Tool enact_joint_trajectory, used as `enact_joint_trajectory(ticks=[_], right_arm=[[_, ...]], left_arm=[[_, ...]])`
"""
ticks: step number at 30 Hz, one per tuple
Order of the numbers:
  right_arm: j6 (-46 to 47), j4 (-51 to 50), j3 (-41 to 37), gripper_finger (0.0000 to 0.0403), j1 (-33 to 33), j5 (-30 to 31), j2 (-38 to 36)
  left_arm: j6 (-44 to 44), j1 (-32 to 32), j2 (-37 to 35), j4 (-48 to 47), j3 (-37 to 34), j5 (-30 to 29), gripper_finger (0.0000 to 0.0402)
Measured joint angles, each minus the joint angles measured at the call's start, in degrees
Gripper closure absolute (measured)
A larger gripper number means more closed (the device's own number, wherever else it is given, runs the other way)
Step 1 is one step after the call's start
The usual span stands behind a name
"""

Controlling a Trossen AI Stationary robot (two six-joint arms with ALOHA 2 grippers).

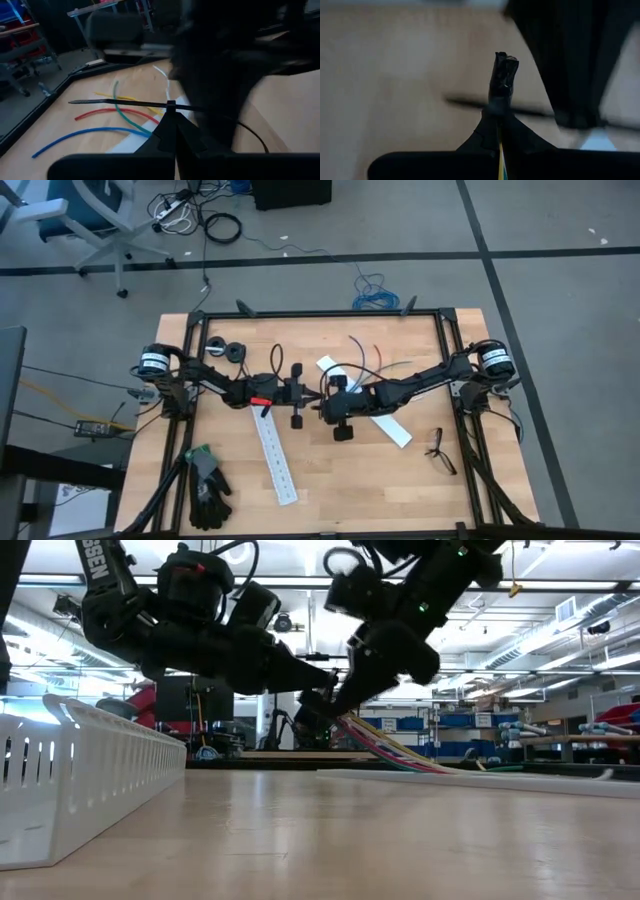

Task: Ziptie cables
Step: Wrap the cables together using the black zip tie

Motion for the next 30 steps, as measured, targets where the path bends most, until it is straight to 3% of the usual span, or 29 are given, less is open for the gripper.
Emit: enact_joint_trajectory(ticks=[5,19,30], right_arm=[[-1.59,2.51,0.00,0.0390,0.14,-0.78,-0.04],[-0.77,2.01,0.00,0.0290,0.02,-4.77,-0.04],[1.90,-16.28,0.00,0.0284,-0.30,-3.16,-0.17]], left_arm=[[0.07,0.07,-0.02,-1.26,0.00,-0.73,0.0402],[0.24,0.13,-0.07,-4.74,0.00,-1.37,0.0402],[0.24,0.13,-0.07,-7.10,-0.02,-2.07,0.0402]])
